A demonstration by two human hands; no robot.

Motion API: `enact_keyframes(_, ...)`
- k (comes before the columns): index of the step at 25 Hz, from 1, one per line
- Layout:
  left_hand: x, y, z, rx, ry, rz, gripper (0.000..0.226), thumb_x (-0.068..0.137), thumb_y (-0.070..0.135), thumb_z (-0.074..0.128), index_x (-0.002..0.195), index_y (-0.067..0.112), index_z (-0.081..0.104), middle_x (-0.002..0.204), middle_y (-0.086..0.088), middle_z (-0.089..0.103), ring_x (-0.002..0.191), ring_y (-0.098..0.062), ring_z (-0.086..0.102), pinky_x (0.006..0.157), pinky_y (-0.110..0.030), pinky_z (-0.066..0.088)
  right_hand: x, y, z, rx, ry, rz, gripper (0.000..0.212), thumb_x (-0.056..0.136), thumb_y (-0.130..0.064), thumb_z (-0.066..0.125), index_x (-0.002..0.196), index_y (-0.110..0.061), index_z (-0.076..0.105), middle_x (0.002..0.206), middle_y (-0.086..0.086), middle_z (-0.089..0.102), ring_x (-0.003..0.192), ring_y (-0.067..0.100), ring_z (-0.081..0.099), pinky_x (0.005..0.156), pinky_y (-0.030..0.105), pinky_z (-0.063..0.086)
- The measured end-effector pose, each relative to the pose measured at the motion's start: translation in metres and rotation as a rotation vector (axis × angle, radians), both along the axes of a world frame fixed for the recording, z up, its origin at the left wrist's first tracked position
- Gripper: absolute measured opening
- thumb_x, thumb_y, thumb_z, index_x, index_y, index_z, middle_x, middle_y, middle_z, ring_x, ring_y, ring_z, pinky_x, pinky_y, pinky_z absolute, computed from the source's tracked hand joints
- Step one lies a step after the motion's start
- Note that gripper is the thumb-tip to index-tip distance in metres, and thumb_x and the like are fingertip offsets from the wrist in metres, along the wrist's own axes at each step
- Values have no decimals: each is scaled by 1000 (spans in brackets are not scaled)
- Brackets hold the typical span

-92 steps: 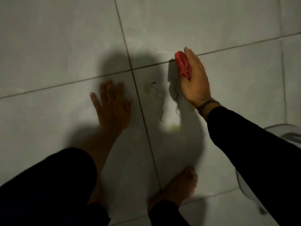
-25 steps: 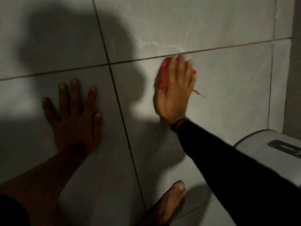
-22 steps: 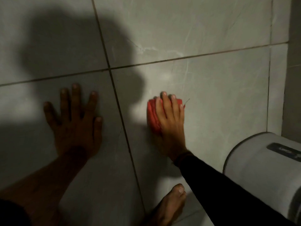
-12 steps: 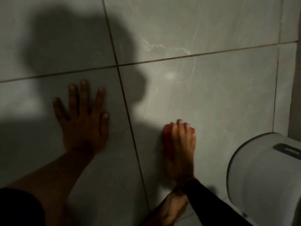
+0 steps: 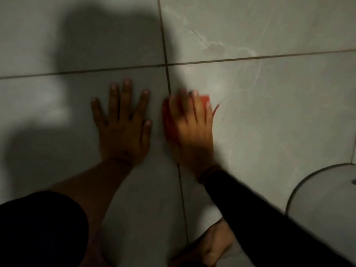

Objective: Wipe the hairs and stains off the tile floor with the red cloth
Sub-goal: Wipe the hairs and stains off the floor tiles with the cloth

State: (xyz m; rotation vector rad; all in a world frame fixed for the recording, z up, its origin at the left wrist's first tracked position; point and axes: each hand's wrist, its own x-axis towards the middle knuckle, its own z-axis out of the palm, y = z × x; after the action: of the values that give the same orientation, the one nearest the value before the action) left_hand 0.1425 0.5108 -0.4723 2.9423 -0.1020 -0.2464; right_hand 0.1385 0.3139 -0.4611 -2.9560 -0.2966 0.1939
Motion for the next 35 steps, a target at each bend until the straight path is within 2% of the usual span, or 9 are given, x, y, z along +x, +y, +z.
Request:
enact_keyframes(4, -4, 2, -7, 18, -32, -15, 73, 105, 49, 33, 174, 34, 14, 183, -11, 6, 168, -40, 9, 128, -72, 3, -113, -74, 25, -69, 199, -25, 67, 107, -48, 36, 166, -17, 34, 174, 17, 30, 159, 47, 30, 125, 73, 27)
enact_keyframes(6, -3, 1, -8, 13, -34, -10, 73, 105, 49, 31, 174, 34, 13, 183, -11, 4, 168, -39, 8, 128, -72, 2, -73, -107, 25, -116, 176, -302, 71, 108, -47, 26, 165, -7, 36, 174, 25, 30, 160, 51, 28, 125, 73, 26)
enact_keyframes(9, -2, -1, -11, 21, -34, -17, 72, 106, 51, 26, 174, 34, 12, 183, -10, 3, 168, -39, 7, 128, -72, 1, 65, -105, 18, -2, 39, -629, 94, 87, -51, 39, 169, -8, 26, 178, 18, 25, 165, 44, 19, 130, 66, 20)
enact_keyframes(13, -3, 1, -12, 15, -36, -15, 71, 106, 50, 25, 174, 35, 12, 183, -9, 3, 169, -38, 6, 128, -71, -1, 142, -16, 1, 22, -84, -214, 94, 84, -41, 61, 169, -14, 30, 177, 18, 28, 165, 43, 21, 133, 67, 14)
enact_keyframes(18, -4, 2, -5, -12, -21, -5, 71, 105, 47, 28, 174, 34, 17, 183, -10, 6, 168, -39, 9, 128, -71, 1, -88, -25, 13, -89, 156, 358, 98, 87, -53, 63, 172, -29, 19, 183, 6, 7, 170, 34, -1, 135, 62, -3)
enact_keyframes(22, -2, 1, -2, -8, -2, -4, 71, 105, 45, 30, 174, 33, 14, 183, -11, 5, 168, -41, 8, 128, -71, -1, -183, -118, 27, -213, 340, 105, 73, 97, -45, 55, 163, -16, 44, 174, 21, 33, 168, 40, 7, 123, 75, 30)
enact_keyframes(28, -2, 0, -2, -2, 13, -6, 72, 104, 44, 35, 173, 33, 18, 183, -12, 5, 168, -40, 6, 127, -73, 2, 22, -172, 12, 11, -22, -563, 95, 87, -50, 34, 166, 2, 30, 175, 26, 28, 163, 48, 21, 131, 64, 19)
enact_keyframes(32, -4, 2, -7, 25, -8, -29, 73, 104, 46, 33, 174, 36, 12, 183, -9, 1, 168, -38, 3, 127, -71, 1, 136, -140, 10, 64, -117, -624, 93, 84, -45, 47, 170, -15, 28, 178, 14, 29, 166, 41, 20, 133, 63, 17)
enact_keyframes(35, -2, 2, -6, 24, 14, -14, 72, 106, 48, 30, 174, 39, 8, 184, -8, -1, 169, -37, 2, 128, -70, 1, 139, -92, 13, 27, -31, -377, 90, 86, -43, 53, 170, -18, 30, 179, 14, 26, 167, 40, 17, 134, 62, 13)
